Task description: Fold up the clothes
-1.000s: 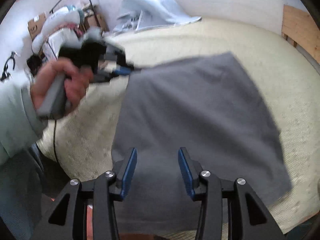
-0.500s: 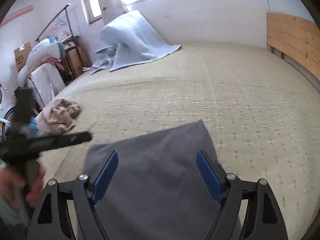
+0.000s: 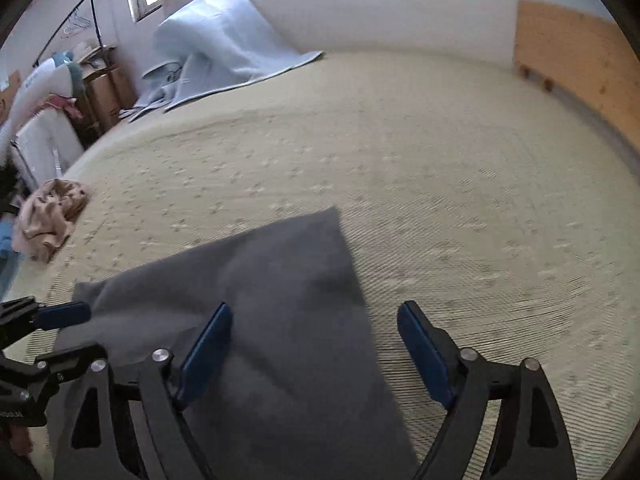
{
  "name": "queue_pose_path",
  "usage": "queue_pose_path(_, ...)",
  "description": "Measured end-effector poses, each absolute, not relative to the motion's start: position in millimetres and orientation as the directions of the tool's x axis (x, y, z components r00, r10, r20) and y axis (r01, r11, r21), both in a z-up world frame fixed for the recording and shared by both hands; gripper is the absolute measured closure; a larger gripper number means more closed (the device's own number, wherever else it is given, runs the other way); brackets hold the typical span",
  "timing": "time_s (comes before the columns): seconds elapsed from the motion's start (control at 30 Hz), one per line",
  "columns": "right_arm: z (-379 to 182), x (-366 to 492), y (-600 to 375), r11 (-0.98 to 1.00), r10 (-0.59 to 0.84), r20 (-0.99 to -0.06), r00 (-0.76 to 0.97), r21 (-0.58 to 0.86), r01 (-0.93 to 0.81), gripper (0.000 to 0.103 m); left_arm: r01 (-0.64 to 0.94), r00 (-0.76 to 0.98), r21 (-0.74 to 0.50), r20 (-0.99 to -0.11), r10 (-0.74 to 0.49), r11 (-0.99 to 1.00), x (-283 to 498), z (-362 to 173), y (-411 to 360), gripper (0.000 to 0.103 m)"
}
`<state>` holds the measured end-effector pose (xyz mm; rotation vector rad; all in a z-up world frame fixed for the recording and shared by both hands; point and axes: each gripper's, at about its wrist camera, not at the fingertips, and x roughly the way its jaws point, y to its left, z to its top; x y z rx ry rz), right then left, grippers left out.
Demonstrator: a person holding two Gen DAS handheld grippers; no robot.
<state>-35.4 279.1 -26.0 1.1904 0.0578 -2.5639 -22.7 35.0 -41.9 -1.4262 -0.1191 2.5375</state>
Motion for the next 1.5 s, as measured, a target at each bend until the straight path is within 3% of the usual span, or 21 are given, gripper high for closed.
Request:
queue_pose_path(0.17, -6.7, -10.1, 265.5, -0.958, -0.226, -0.723, -0.653, 0.043, 0.284, 0.014, -0.125, -0.488, -0.24, -0.83, 0.271, -0.963, -21.2, -40.5, 21.7, 0.036)
queue_pose_path(0.4, 2.0, 55.9, 229.5, -0.931, -0.317, -0.726, -0.61, 0.118, 0.344, 0.014, -0.045, -0.467, -0.383, -0.809, 0.358, -0.923, -21.6, -39.1, -9.7, 0.036)
queue_pose_path(0.63, -3.9, 109.9, 180.8, -0.896, -0.295, -0.744, -0.6, -0.002, 0.443, 0.014, 0.142, -0.428, -0.571, -0.772, 0.47, -0.809, -17.9, -52.7, -57.9, 0.036)
queue_pose_path(1.0, 3.1, 122.7, 136.6, -0.86, -0.284, -0.733, -0.618, -0.091, 0.503, 0.014, 0.237, -0.367, -0.769, -0.636, 0.678, -0.593, -24.8, -77.6, -76.6, 0.037)
queue_pose_path(1.03, 2.2, 122.3, 132.9, -0.857, -0.281, -0.733, -0.619, -0.099, 0.506, 0.014, 0.243, -0.362, -0.776, -0.629, 0.688, -0.582, -26.2, -79.5, -75.5, 0.039)
queue_pose_path(1.1, 0.2, 121.6, 125.6, -0.851, -0.275, -0.735, -0.62, -0.115, 0.513, 0.014, 0.261, -0.352, -0.768, -0.64, 0.683, -0.585, -28.4, -80.9, -74.3, 0.069)
queue_pose_path(1.13, -0.7, 121.2, 121.9, -0.847, -0.272, -0.735, -0.621, -0.123, 0.517, 0.014, 0.271, -0.346, -0.76, -0.65, 0.677, -0.591, -29.5, -81.1, -73.9, 0.075)
queue_pose_path(1.27, -7.1, 118.6, 104.5, -0.82, -0.253, -0.72, -0.646, -0.195, 0.538, 0.014, 0.293, -0.318, -0.743, -0.67, 0.671, -0.602, -32.9, -76.6, -72.0, 0.091)
queue_pose_path(1.5, -18.1, 105.6, 92.9, -0.817, -0.157, -0.672, -0.724, -0.324, 0.477, 0.014, 0.243, -0.306, -0.772, -0.636, 0.709, -0.588, -36.5, -54.2, -61.4, 0.098)
